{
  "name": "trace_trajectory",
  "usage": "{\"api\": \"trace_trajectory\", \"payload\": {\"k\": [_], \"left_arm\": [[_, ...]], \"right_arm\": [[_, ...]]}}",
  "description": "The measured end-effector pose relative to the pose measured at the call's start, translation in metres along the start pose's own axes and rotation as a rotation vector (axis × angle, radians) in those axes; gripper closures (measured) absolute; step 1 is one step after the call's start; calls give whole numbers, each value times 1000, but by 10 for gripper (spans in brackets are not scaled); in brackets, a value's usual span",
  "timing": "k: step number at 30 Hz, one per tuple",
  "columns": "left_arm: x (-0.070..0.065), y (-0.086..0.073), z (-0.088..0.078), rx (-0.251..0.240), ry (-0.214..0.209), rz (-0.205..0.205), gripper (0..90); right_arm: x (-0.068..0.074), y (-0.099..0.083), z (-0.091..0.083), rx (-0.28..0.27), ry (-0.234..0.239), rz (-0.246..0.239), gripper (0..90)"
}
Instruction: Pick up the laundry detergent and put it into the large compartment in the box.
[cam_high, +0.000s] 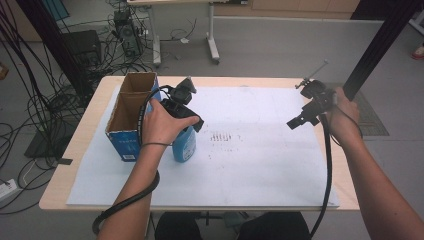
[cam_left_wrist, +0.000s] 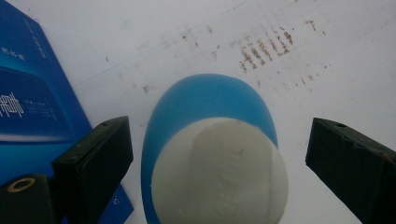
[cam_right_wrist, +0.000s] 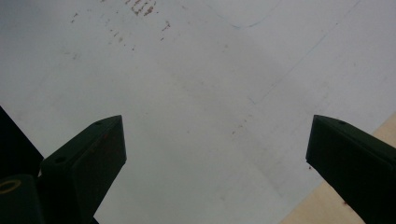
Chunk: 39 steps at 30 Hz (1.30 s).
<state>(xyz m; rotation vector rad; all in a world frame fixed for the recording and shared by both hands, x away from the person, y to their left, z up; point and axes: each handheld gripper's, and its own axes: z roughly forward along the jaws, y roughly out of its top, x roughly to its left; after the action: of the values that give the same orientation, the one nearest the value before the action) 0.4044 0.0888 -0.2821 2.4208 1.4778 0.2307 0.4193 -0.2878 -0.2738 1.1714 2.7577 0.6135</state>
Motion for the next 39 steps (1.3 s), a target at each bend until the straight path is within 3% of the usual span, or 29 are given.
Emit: {"api": "trace_trajectory", "payload": {"k": [39], "left_arm": [[0,0,-1,0,8,-2,78]], "right_arm": [[1,0,0,0,-1,0,45]]}}
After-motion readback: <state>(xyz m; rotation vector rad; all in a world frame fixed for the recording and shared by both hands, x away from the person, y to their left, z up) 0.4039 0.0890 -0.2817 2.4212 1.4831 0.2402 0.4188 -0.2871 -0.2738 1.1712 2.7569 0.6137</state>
